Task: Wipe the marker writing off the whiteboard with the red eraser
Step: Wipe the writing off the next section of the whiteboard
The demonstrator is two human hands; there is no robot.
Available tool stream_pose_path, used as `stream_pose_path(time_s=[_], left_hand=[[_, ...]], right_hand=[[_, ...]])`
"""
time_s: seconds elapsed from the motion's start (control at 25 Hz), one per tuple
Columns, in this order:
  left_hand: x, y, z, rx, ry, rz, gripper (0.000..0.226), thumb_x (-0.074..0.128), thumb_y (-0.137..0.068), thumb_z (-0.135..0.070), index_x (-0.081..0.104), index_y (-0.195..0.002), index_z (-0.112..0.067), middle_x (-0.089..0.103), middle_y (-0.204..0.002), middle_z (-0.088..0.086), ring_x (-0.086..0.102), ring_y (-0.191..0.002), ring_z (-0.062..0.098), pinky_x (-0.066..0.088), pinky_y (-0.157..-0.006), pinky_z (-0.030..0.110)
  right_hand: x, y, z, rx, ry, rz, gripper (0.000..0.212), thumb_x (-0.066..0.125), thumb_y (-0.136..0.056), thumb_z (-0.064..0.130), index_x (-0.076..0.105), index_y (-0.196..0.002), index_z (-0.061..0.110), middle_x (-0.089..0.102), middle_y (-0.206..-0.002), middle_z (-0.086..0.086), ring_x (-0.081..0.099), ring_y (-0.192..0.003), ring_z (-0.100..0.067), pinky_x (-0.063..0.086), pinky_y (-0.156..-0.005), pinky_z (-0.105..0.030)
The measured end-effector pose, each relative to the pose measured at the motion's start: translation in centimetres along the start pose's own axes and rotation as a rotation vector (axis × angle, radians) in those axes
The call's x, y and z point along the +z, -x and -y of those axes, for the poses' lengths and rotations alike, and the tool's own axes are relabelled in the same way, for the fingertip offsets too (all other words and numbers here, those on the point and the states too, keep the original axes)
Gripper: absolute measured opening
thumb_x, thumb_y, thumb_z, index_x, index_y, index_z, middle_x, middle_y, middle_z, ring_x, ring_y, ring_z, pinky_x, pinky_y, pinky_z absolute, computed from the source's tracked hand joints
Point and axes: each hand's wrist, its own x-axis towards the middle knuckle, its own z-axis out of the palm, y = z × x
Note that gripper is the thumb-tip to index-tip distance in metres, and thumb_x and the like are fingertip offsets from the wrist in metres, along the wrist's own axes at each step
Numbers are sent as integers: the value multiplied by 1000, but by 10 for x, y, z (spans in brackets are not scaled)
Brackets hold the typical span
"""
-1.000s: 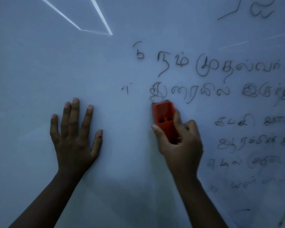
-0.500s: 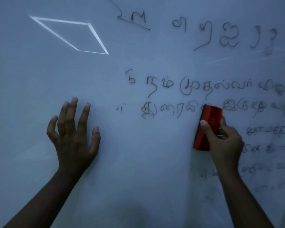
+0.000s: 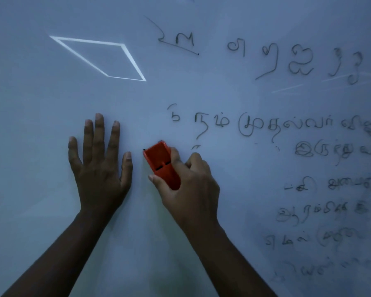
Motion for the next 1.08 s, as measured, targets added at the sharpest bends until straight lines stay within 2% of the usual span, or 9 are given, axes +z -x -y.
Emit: stream_pose_path(time_s=[0.08, 0.24, 0.4, 0.56, 0.76, 0.84, 0.96, 1.08], left_hand=[[-1, 1, 0, 6, 2, -11, 66, 38, -110, -39, 23, -169, -14, 13, -177, 14, 11, -165, 30, 8, -131, 58], [-2, 1, 2, 18, -12, -20, 65, 40, -110, -37, 25, -169, -13, 15, -177, 14, 13, -164, 31, 8, -131, 58], [-1, 3, 4, 27, -8, -12, 66, 40, -109, -37, 25, -169, -13, 14, -177, 14, 13, -164, 32, 10, -130, 60], [-1, 5, 0, 8, -19, 0, 65, 39, -110, -34, 21, -169, -12, 12, -177, 15, 11, -164, 33, 10, -130, 62], [0, 7, -1, 2, -10, 12, 64, 37, -112, -33, 20, -169, -11, 11, -177, 16, 9, -165, 34, 9, -130, 63], [1, 8, -1, 0, 0, 8, 63, 37, -112, -32, 21, -169, -11, 12, -177, 16, 10, -164, 34, 10, -130, 64], [1, 8, -1, 3, 18, 14, 64, 38, -111, -31, 21, -169, -12, 11, -177, 16, 9, -165, 33, 10, -130, 63], [0, 8, 0, -3, 31, 20, 63, 37, -110, -30, 22, -169, -12, 11, -177, 15, 9, -165, 33, 9, -130, 63]], right_hand=[[-6, -12, -10, 35, -10, -24, 73, 58, -84, 74, 56, -142, 30, 46, -92, 4, 51, -82, -16, 52, -61, -32], [-31, -21, -61, 226, -78, -90, 77, 56, -81, 79, 57, -144, 34, 48, -89, 5, 58, -78, -18, 56, -64, -35], [-64, -27, -120, 408, -131, -173, 83, 64, -80, 74, 57, -146, 23, 55, -91, 0, 63, -77, -21, 43, -61, -24], [-85, -45, -149, 474, -87, -234, 75, 70, -85, 66, 62, -141, 17, 60, -95, -7, 63, -88, -28, 41, -72, -32], [-69, -68, -107, 341, -15, -180, 69, 69, -87, 65, 62, -140, 21, 52, -90, -6, 57, -81, -26, 38, -69, -31], [-47, -61, -69, 174, 31, -117, 66, 71, -85, 62, 63, -139, 25, 50, -90, -5, 57, -81, -27, 40, -64, -32], [-19, -32, -18, -209, 174, 6, 67, 73, -80, 56, 64, -136, 20, 54, -92, -8, 57, -79, -27, 42, -58, -31], [-16, -21, -8, -382, 219, 123, 71, 77, -79, 59, 62, -138, 23, 55, -94, -5, 55, -79, -21, 39, -59, -29]])
